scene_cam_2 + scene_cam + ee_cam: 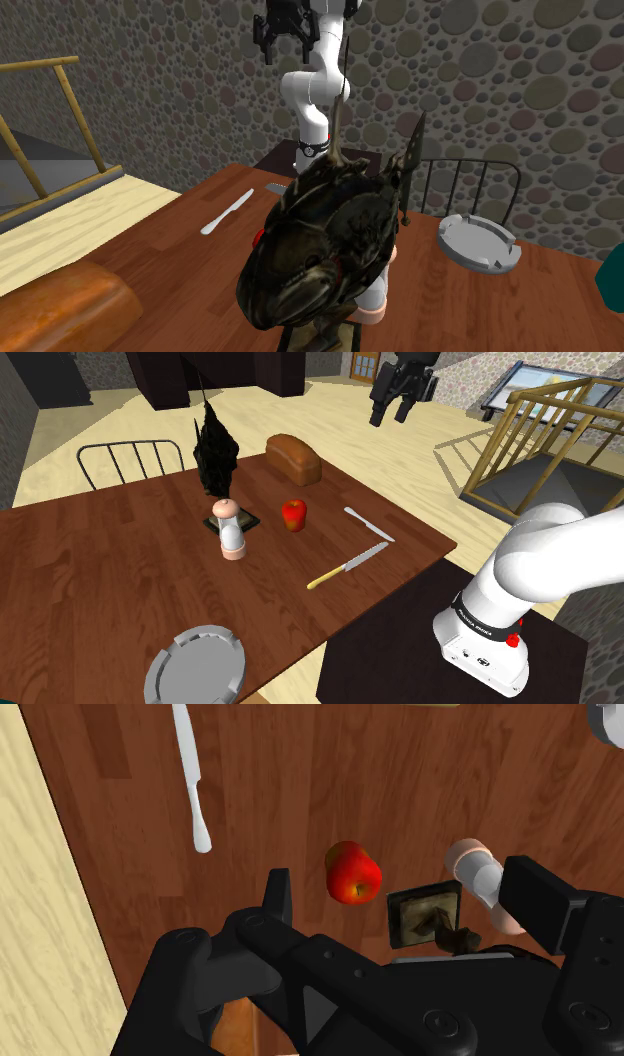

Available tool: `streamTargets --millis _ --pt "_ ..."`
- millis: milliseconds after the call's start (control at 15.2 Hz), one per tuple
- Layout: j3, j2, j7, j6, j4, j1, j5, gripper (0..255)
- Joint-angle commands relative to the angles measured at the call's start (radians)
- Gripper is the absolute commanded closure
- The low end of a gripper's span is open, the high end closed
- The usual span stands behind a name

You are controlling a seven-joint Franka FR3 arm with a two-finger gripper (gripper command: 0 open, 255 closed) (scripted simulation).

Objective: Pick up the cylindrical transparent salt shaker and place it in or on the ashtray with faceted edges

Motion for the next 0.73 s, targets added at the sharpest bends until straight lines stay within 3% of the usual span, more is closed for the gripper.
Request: streamTargets --millis 0,660 --pt "0.0 0.0 0.0 0.0 0.0 0.0 0.0 0" --pt "0.142 0.276 0.152 0.22 0.038 0.023 0.069 0"
